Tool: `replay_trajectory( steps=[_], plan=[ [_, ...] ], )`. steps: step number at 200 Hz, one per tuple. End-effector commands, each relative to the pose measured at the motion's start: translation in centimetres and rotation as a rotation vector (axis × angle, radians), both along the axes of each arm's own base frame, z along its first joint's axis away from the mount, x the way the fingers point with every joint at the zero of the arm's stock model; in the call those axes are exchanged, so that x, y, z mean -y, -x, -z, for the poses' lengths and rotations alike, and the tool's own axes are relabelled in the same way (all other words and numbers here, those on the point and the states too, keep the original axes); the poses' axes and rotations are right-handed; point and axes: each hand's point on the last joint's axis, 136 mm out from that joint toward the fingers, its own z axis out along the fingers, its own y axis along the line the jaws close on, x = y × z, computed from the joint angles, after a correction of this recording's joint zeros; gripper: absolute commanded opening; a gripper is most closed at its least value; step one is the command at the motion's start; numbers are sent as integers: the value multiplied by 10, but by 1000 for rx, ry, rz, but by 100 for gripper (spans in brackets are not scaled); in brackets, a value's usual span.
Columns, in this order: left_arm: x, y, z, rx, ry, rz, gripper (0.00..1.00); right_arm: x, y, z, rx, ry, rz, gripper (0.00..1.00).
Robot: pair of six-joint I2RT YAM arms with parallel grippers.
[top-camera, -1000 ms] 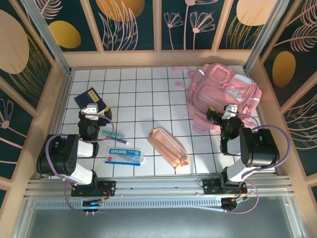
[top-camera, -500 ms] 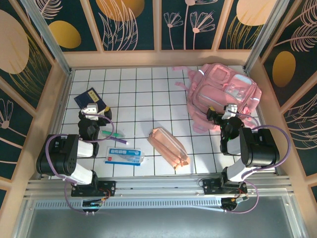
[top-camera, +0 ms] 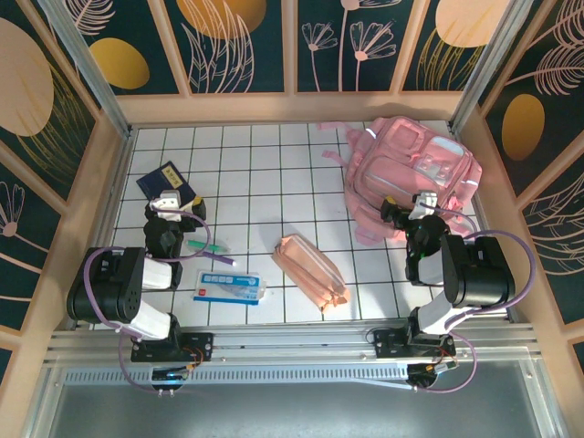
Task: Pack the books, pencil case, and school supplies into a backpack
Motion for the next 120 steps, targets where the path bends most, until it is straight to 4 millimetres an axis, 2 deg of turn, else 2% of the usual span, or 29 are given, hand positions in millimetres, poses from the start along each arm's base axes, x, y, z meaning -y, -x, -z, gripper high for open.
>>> replay_trajectory(
  steps=[1, 38, 55, 77, 99, 105, 120],
  plan=[
    [0, -1, -14, 55, 18, 7, 99, 1, -5, -14, 46, -1, 9, 99],
    [0, -2, -15, 55, 18, 7, 99, 1, -5, -14, 47, -2, 9, 99],
    [-12, -5, -13, 41, 36, -67, 99, 5, -5, -15, 48, -8, 31, 99],
    [4, -12, -29, 9, 14, 30, 99, 31, -4, -36, 36, -45, 191, 99],
    [5, -8, -52, -26, 106, 20, 99, 60, 18, -71, 108, -158, 380, 99],
    [5, -4, -59, -28, 139, 16, 99, 67, 21, -76, 105, -199, 427, 99],
    [5, 7, -68, -49, 212, 4, 99, 80, 27, -72, 19, -357, 553, 99]
  ],
)
